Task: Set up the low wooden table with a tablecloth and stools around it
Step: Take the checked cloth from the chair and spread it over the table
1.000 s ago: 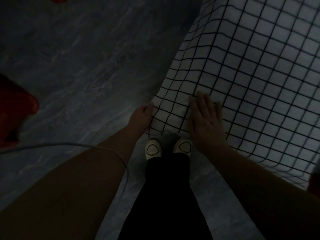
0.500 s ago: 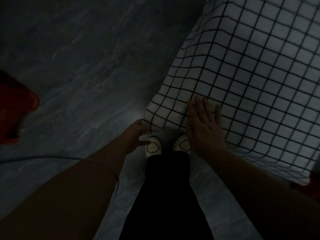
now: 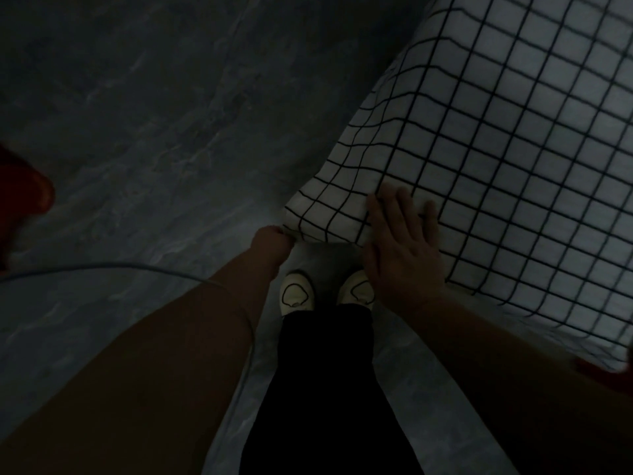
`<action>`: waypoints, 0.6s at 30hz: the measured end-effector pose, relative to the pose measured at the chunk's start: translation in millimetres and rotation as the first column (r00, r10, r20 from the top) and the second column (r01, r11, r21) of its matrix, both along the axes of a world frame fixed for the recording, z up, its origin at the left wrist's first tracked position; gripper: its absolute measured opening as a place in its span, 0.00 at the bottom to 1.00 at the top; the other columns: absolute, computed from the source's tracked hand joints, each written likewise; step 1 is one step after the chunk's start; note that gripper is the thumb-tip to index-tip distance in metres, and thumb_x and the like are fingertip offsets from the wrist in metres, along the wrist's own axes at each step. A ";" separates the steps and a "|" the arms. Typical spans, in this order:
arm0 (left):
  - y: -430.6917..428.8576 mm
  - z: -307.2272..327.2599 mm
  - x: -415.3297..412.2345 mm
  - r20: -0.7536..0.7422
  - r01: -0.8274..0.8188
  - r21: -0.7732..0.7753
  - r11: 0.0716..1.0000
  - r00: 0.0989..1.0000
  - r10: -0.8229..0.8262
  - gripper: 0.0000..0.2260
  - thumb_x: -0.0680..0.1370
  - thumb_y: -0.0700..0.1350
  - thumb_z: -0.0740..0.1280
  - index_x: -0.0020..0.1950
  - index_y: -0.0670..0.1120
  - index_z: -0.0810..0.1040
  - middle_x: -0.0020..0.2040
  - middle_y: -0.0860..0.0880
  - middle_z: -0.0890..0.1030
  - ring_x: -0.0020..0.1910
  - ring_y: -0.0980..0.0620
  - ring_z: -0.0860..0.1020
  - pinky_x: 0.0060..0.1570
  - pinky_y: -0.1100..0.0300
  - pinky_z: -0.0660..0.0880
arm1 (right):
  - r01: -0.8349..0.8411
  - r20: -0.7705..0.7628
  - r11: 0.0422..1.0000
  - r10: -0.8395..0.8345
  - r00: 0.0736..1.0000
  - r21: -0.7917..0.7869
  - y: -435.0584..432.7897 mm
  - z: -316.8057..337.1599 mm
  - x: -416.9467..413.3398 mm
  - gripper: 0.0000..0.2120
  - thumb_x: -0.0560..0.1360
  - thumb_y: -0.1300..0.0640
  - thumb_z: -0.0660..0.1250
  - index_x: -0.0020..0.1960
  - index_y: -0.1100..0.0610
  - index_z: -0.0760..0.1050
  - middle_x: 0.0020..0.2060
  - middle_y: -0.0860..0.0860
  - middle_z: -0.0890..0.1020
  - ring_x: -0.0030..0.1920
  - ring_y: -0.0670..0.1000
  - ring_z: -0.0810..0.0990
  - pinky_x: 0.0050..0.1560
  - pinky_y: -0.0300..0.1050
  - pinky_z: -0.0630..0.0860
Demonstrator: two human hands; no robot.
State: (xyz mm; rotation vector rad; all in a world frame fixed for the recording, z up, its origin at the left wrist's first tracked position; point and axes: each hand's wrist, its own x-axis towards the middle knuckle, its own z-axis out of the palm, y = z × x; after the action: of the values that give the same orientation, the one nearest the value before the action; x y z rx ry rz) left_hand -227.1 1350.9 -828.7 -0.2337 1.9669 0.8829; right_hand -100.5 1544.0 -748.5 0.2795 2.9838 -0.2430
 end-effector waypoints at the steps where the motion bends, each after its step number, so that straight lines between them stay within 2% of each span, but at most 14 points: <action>1: -0.5 1.8 1.8 -0.128 -0.006 0.010 1.000 0.992 0.008 0.13 0.71 0.35 0.76 0.51 0.29 0.79 0.51 0.30 0.81 0.53 0.46 0.81 0.51 0.61 0.75 | 0.000 0.004 1.000 0.000 1.000 -0.001 0.0 1.1 -0.4 0.31 0.82 0.47 0.53 0.81 0.56 0.51 0.80 0.53 0.50 0.80 0.55 0.46 0.77 0.63 0.42; 2: 2.5 14.1 4.9 -0.187 -0.054 -0.085 0.995 0.982 0.037 0.17 0.73 0.38 0.72 0.59 0.31 0.77 0.57 0.31 0.79 0.58 0.43 0.79 0.56 0.56 0.74 | -0.001 0.016 1.000 0.001 1.000 -0.006 0.1 3.1 -0.7 0.30 0.82 0.47 0.51 0.81 0.56 0.51 0.80 0.53 0.50 0.80 0.55 0.46 0.77 0.63 0.42; 3: 3.5 25.8 9.8 -0.289 -0.045 -0.168 0.985 0.957 -0.006 0.20 0.76 0.41 0.65 0.66 0.33 0.73 0.64 0.31 0.74 0.64 0.39 0.74 0.63 0.51 0.70 | 0.000 0.032 1.000 0.000 0.999 -0.019 0.5 5.8 -1.0 0.30 0.82 0.46 0.49 0.81 0.56 0.50 0.80 0.53 0.50 0.80 0.55 0.45 0.77 0.63 0.43; 4: 4.0 38.1 15.9 -0.404 -0.022 -0.172 0.985 0.913 -0.050 0.25 0.75 0.43 0.59 0.71 0.35 0.69 0.69 0.31 0.68 0.68 0.36 0.68 0.68 0.48 0.66 | 0.004 0.050 0.999 -0.002 0.999 -0.035 0.7 9.0 -1.4 0.30 0.83 0.45 0.48 0.81 0.55 0.50 0.80 0.53 0.50 0.80 0.55 0.45 0.77 0.63 0.43; 6: 7.3 63.6 28.1 -0.536 0.202 -0.123 0.972 0.810 -0.236 0.33 0.71 0.47 0.53 0.77 0.40 0.63 0.76 0.33 0.58 0.75 0.36 0.58 0.74 0.46 0.58 | 0.013 0.073 0.997 -0.008 0.997 -0.070 1.5 16.5 -2.7 0.31 0.82 0.44 0.48 0.81 0.55 0.48 0.81 0.53 0.48 0.80 0.55 0.44 0.77 0.64 0.44; 8: 13.9 82.8 32.3 -0.608 0.434 -0.097 0.896 0.687 -0.399 0.37 0.70 0.50 0.52 0.80 0.44 0.57 0.79 0.36 0.54 0.78 0.38 0.54 0.76 0.45 0.53 | 0.014 0.062 0.996 -0.009 0.998 -0.086 2.0 24.6 -1.4 0.32 0.82 0.43 0.49 0.81 0.55 0.47 0.81 0.53 0.47 0.80 0.55 0.43 0.77 0.65 0.44; 10: 24.2 92.2 31.3 -0.619 0.559 -0.156 0.814 0.587 -0.522 0.36 0.74 0.51 0.58 0.81 0.44 0.53 0.80 0.38 0.52 0.79 0.40 0.51 0.76 0.44 0.48 | 0.017 0.058 0.996 -0.012 0.998 -0.085 2.1 32.4 3.6 0.34 0.82 0.42 0.49 0.81 0.56 0.46 0.81 0.54 0.46 0.80 0.56 0.44 0.77 0.65 0.45; 12: 36.4 96.1 30.9 -0.560 0.629 -0.158 0.761 0.578 -0.594 0.39 0.77 0.51 0.67 0.81 0.43 0.49 0.81 0.41 0.50 0.80 0.42 0.47 0.77 0.46 0.43 | 0.047 0.087 0.996 -0.040 0.995 -0.076 3.0 37.2 11.5 0.36 0.81 0.43 0.53 0.81 0.58 0.45 0.81 0.55 0.46 0.80 0.56 0.43 0.76 0.66 0.46; 15: 51.7 93.0 29.2 -0.548 0.658 -0.071 0.749 0.602 -0.581 0.38 0.79 0.49 0.68 0.80 0.43 0.48 0.81 0.43 0.54 0.80 0.44 0.50 0.78 0.50 0.43 | 0.100 0.137 0.993 -0.091 0.986 -0.063 8.5 36.1 23.0 0.37 0.78 0.46 0.56 0.81 0.58 0.45 0.81 0.56 0.45 0.80 0.57 0.41 0.77 0.64 0.45; 18: 61.1 82.9 30.6 -0.422 0.576 0.069 0.815 0.757 -0.499 0.34 0.80 0.45 0.67 0.81 0.46 0.51 0.79 0.43 0.61 0.77 0.45 0.61 0.75 0.57 0.54 | 0.123 0.151 0.990 -0.111 0.982 -0.070 17.0 27.0 28.8 0.39 0.78 0.47 0.62 0.81 0.57 0.46 0.80 0.55 0.44 0.80 0.57 0.42 0.78 0.60 0.43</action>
State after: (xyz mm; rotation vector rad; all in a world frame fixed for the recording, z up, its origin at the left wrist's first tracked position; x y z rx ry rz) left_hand -196.4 1412.0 -745.8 0.6565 2.1119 0.7558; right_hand -71.7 1561.0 -721.5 0.4443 2.8089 -0.3365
